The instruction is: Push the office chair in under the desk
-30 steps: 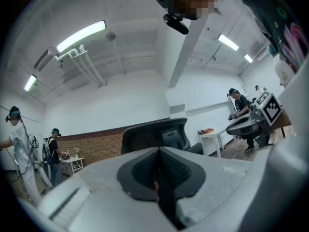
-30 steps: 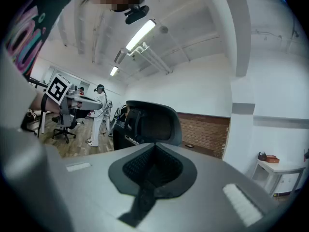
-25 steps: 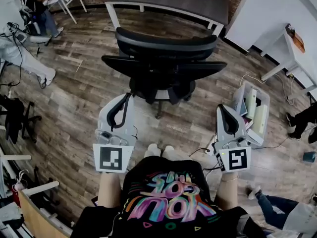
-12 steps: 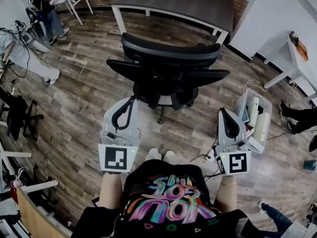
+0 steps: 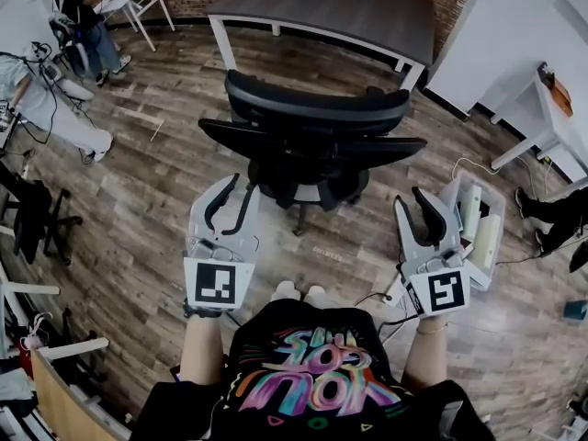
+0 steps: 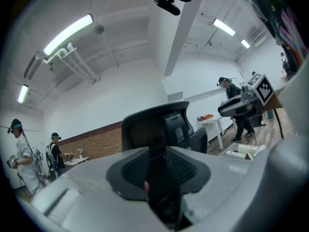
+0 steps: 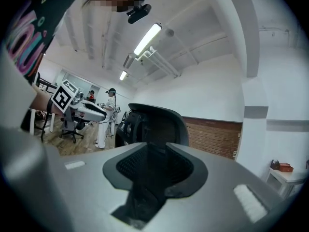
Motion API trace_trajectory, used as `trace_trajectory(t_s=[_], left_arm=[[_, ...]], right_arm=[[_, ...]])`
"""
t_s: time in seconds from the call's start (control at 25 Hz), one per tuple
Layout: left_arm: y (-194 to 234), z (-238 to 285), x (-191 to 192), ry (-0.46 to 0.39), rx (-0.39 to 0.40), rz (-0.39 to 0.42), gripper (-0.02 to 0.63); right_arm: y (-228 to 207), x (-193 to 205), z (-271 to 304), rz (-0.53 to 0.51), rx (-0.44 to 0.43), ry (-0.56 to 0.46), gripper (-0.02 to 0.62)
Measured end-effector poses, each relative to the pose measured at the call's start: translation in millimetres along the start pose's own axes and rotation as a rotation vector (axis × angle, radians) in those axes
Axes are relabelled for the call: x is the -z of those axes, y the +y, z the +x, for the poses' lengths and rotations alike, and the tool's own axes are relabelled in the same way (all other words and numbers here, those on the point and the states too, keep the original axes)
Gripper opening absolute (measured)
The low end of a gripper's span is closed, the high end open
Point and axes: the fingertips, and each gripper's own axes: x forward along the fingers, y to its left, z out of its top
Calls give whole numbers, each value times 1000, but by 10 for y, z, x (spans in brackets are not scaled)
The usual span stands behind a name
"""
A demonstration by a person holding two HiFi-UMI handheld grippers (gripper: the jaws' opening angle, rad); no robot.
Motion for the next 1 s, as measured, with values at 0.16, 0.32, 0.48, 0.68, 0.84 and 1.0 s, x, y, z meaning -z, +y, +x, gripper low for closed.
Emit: trace_trajectory(t_s=[0.16,0.32,0.48,0.68,0.84,1.0], left_arm=[[107,110,99,21,13,52,120],[248,278,197,51,40,194,158],[324,457,381,111,39,296,187],[475,626,598,168,45,341,239],[620,741,676,194,44,370,269],[737,894,746,223,56,434,301]], right_arm=[[-45,23,115,-28,-20,22,148],[-173,113,230,-61,-14,65,183],[-342,247,310,-85,-5,113,207],[-451,423,479,-142,-12,182,230],[-522,646,617,-219,-35,254,247],[-678,800,705,-289,-23,283,264]])
